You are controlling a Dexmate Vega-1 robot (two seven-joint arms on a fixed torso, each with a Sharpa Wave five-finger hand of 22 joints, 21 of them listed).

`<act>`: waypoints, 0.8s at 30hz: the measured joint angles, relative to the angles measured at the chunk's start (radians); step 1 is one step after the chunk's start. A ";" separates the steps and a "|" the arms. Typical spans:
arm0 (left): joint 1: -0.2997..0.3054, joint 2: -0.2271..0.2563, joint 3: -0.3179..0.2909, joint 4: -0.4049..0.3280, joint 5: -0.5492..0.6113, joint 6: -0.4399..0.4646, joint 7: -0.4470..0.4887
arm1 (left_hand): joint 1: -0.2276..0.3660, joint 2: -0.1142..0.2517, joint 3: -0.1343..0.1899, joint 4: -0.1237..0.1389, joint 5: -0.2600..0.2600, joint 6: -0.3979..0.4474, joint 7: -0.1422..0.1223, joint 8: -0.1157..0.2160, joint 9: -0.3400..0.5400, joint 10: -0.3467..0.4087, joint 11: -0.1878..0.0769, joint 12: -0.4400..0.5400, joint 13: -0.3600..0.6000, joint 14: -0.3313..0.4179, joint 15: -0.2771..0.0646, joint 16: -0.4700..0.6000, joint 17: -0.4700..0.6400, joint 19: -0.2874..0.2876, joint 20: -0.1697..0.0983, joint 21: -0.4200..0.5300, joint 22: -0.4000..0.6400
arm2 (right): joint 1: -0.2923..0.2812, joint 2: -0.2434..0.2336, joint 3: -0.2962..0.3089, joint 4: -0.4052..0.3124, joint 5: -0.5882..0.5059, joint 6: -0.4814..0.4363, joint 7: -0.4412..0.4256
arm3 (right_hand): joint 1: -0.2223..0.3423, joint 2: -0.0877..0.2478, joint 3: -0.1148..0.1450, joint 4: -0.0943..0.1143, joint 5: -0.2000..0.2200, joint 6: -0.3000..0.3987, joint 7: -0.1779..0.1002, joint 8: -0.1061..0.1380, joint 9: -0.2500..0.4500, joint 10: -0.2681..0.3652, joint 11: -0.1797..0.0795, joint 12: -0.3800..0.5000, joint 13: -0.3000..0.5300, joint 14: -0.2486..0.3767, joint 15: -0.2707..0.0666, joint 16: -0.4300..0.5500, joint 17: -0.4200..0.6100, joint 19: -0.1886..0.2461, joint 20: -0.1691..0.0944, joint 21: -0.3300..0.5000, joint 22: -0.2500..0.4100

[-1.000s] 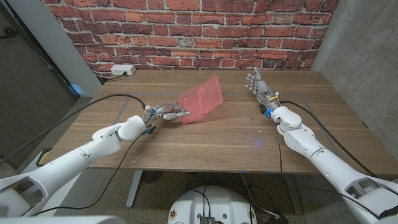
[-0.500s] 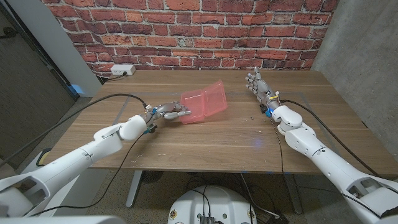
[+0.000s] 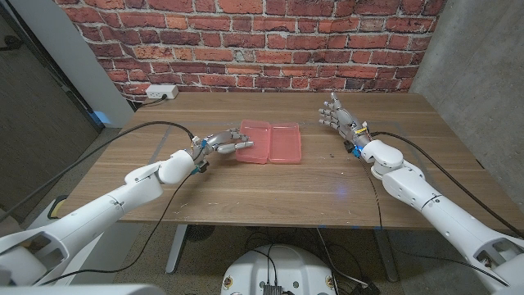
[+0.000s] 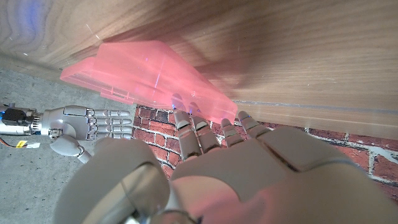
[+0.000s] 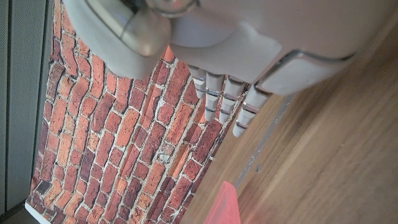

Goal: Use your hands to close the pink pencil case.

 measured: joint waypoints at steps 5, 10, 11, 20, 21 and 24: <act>0.000 -0.005 0.000 0.004 0.000 -0.005 0.005 | 0.000 0.000 0.000 0.000 0.000 0.003 0.003 0.000 -0.002 0.000 0.000 0.000 0.000 0.000 0.000 0.000 0.000 0.005 -0.005 0.000 0.000 | -0.013 -0.032 -0.001 -0.045 -0.009 -0.063 -0.021 | 0.000 0.000 0.000 0.000 0.000 -0.004 0.004 0.000 0.000 0.002 -0.010 -0.005 0.000 0.079 0.004 0.008 0.000 0.076 -0.015 0.025 0.000; -0.001 -0.008 0.000 0.008 0.000 -0.007 0.006 | 0.000 0.000 0.000 0.000 0.000 0.003 0.003 0.000 -0.002 0.004 -0.004 0.000 0.000 0.000 0.000 -0.006 0.000 0.005 -0.005 0.000 0.000 | -0.024 -0.062 -0.002 -0.088 -0.012 -0.123 -0.035 | 0.000 0.000 0.000 0.000 0.000 -0.009 0.009 0.000 0.000 -0.005 -0.013 -0.012 0.000 0.128 0.001 0.008 0.000 0.142 -0.028 0.051 0.005; -0.001 -0.009 0.000 0.009 0.000 -0.007 0.006 | 0.000 0.000 0.000 0.000 0.000 0.003 0.003 0.000 -0.002 0.004 -0.004 0.000 0.000 0.000 0.000 -0.008 0.000 0.005 -0.005 0.000 0.000 | -0.025 -0.068 -0.003 -0.096 -0.012 -0.134 -0.038 | 0.000 0.000 0.000 0.000 0.000 -0.009 0.009 0.000 0.000 -0.007 -0.012 -0.012 0.000 0.140 0.000 0.008 -0.001 0.157 -0.029 0.056 0.005; 0.000 -0.012 0.004 0.014 -0.001 -0.007 0.006 | 0.000 0.000 0.000 0.000 0.000 0.003 0.003 0.000 -0.001 0.011 -0.004 0.000 0.000 0.005 0.005 -0.008 0.000 0.005 -0.005 0.000 0.000 | -0.033 -0.099 -0.008 -0.142 -0.010 -0.222 -0.047 | 0.000 0.000 0.000 0.000 0.000 -0.014 0.014 0.000 0.000 -0.010 -0.016 -0.019 0.003 0.221 -0.022 0.017 -0.003 0.239 -0.048 0.080 0.005; 0.001 -0.012 0.005 0.014 -0.003 -0.007 0.004 | 0.000 0.000 0.000 0.000 0.000 0.003 0.003 0.000 -0.001 0.011 -0.004 0.000 0.000 0.005 0.005 -0.008 0.000 0.005 -0.005 0.000 0.000 | -0.036 -0.108 -0.010 -0.157 -0.010 -0.230 -0.049 | 0.000 0.000 0.000 0.000 0.000 -0.014 0.014 0.000 0.000 -0.010 -0.016 -0.019 0.003 0.223 -0.024 0.017 -0.003 0.239 -0.048 0.080 0.005; 0.004 -0.012 0.006 0.014 -0.003 -0.006 0.003 | 0.000 0.000 0.000 0.000 0.000 0.008 0.008 0.000 -0.001 0.011 -0.004 0.000 0.000 0.005 0.005 -0.008 0.000 0.005 -0.005 0.000 0.000 | -0.038 -0.112 -0.010 -0.165 -0.010 -0.246 -0.053 | 0.000 0.000 0.000 0.000 0.000 -0.014 0.014 0.000 0.000 -0.010 -0.016 -0.019 0.003 0.233 -0.020 0.017 -0.003 0.243 -0.051 0.088 0.005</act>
